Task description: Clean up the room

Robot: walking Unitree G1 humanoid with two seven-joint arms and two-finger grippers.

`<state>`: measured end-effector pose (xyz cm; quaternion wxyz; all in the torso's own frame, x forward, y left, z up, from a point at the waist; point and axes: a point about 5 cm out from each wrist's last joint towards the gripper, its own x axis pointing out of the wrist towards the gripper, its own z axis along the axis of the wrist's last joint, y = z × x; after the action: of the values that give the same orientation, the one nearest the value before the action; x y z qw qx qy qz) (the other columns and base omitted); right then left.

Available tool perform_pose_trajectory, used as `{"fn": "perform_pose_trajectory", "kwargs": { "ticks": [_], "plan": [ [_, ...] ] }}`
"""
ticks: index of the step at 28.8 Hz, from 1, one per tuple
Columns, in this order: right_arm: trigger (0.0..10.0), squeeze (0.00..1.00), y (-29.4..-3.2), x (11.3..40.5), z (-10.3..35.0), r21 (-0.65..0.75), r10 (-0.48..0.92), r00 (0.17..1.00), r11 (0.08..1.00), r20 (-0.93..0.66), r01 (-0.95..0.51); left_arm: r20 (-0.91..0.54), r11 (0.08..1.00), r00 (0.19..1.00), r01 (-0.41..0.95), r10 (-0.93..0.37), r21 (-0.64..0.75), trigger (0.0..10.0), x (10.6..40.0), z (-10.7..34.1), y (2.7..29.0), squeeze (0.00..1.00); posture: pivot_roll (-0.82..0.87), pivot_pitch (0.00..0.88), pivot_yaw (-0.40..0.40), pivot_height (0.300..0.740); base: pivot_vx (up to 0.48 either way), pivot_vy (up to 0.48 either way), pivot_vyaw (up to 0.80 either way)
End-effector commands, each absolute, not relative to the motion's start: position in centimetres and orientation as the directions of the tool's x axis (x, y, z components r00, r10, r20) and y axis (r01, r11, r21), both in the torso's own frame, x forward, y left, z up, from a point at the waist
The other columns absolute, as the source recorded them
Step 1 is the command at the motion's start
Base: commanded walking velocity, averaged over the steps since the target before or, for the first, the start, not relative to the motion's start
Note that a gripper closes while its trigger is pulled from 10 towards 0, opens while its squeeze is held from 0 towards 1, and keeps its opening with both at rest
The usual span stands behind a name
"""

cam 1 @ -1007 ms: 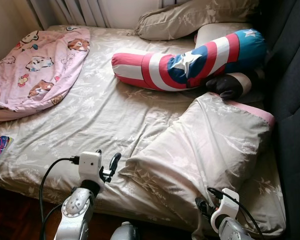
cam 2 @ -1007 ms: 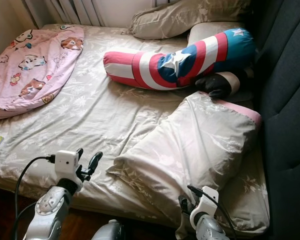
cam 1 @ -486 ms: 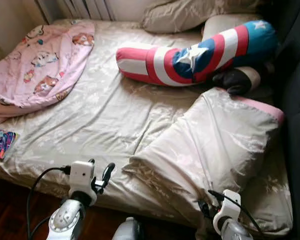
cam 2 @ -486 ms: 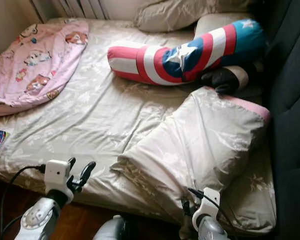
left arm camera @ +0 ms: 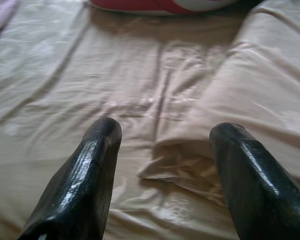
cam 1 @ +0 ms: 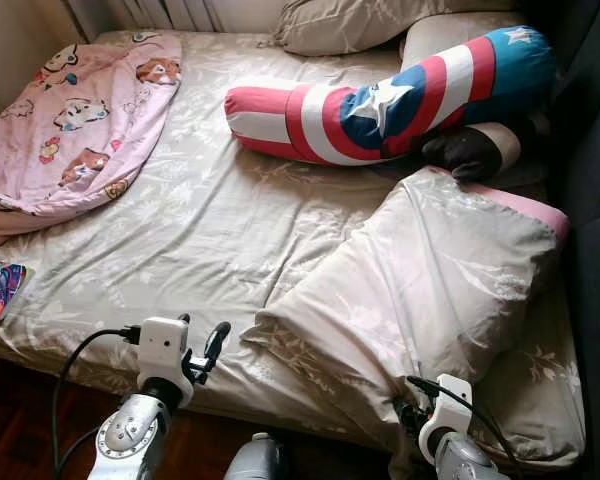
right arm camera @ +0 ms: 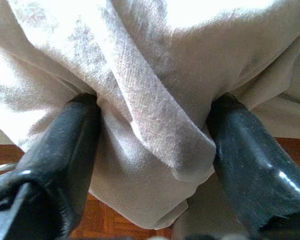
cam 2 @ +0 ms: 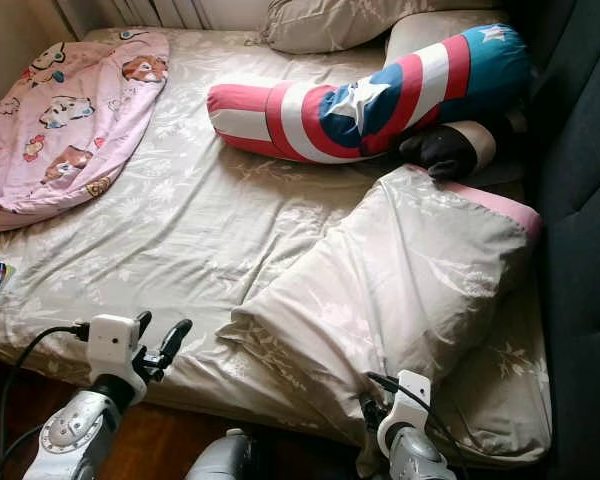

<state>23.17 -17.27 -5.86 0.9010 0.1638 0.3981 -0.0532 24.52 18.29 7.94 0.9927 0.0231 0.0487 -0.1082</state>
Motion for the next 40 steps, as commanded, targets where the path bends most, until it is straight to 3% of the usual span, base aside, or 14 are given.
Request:
{"fn": "perform_pose_trajectory", "kwargs": {
  "ticks": [1,28,33,40],
  "plan": [
    [0.0,0.00,-16.6,21.0,-7.3,0.249,0.048,0.613,0.937,-0.788,0.247,-0.120,0.970,0.967,0.235,-0.226,0.061,10.0,24.4,7.9,18.1,0.00,0.26,0.237,0.089,0.685,0.000,0.000,0.00],
    [0.0,0.00,-17.6,22.7,-6.2,0.234,0.015,0.648,0.938,-0.762,0.254,-0.068,0.982,0.982,0.181,-0.178,0.044,10.0,27.6,8.0,18.3,0.00,0.20,0.142,0.022,0.685,0.000,0.000,0.00],
    [0.0,0.00,-20.0,23.5,-5.4,0.186,-0.090,0.669,0.925,-0.738,0.330,-0.055,0.983,0.983,0.179,-0.177,0.035,10.0,27.9,8.0,18.0,0.00,0.17,0.128,0.011,0.685,0.000,0.000,0.00],
    [0.0,0.00,-26.9,23.7,-3.2,0.035,-0.365,0.647,0.855,-0.669,0.517,-0.052,0.985,0.984,0.173,-0.172,0.024,10.0,28.2,7.6,17.7,0.00,0.13,0.111,-0.016,0.685,0.000,0.000,0.00]
  ]
}}
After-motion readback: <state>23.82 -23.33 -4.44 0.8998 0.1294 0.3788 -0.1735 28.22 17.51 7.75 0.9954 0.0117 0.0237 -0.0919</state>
